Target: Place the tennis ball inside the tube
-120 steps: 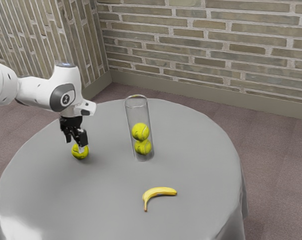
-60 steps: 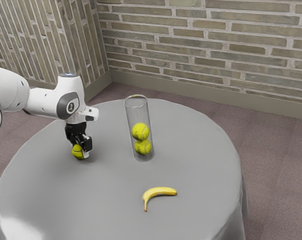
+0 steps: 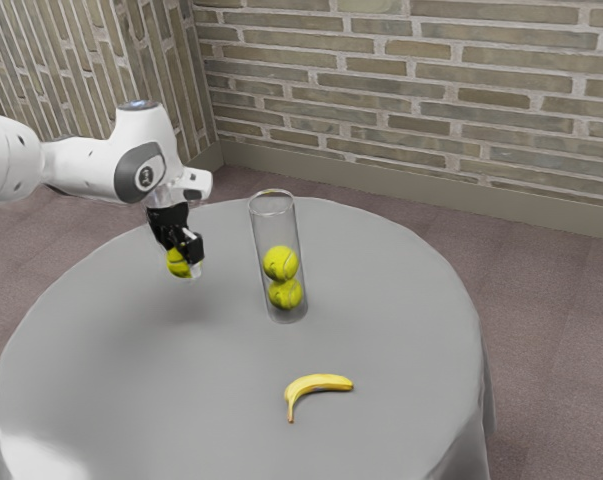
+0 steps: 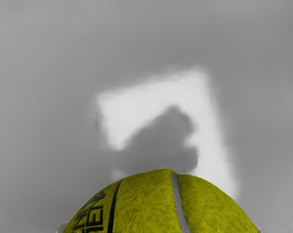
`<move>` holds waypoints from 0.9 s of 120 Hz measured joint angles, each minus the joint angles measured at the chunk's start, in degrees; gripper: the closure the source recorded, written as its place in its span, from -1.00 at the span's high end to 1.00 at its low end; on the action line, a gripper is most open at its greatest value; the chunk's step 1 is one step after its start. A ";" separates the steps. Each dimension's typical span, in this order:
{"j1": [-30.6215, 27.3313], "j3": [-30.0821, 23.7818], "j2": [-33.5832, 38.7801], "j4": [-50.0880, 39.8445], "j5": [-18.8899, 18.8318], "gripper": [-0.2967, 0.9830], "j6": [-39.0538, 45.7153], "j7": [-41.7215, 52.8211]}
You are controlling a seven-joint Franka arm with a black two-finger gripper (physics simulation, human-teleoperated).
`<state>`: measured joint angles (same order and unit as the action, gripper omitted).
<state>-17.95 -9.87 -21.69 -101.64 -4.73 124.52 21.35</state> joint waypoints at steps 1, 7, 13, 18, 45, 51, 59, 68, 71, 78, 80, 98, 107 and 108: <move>-0.05 -0.23 0.30 0.00 0.03 -0.20 -0.01 -0.05; -0.29 -1.67 2.22 -0.01 0.20 -0.21 -0.08 -0.31; -0.39 -2.73 4.36 0.05 0.51 -0.22 -0.16 -0.58; -0.39 -3.21 6.06 0.06 0.73 -0.23 -0.28 -0.78; -0.41 -6.42 10.56 2.69 1.72 -0.23 -1.08 -1.63; -0.22 -7.27 10.79 3.70 2.07 -0.23 -1.23 -1.78; -0.07 -8.42 10.89 4.99 2.38 -0.23 -1.39 -1.96; 0.11 -9.85 10.89 6.53 2.57 -0.23 -1.55 -2.15; 0.18 -10.32 10.86 6.91 2.60 -0.22 -1.59 -2.22; 0.23 -11.49 10.74 7.81 2.64 -0.22 -1.67 -2.42; 0.25 -11.83 10.72 8.09 2.65 -0.22 -1.69 -2.48; 0.50 -14.54 10.52 9.34 2.39 -0.22 -1.82 -3.23; 0.71 -15.21 10.65 9.84 2.21 -0.21 -1.86 -3.59; 0.73 -15.25 10.66 9.86 2.20 -0.19 -1.87 -3.62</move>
<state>-17.22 -25.12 -11.02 -91.78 -2.52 122.65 17.72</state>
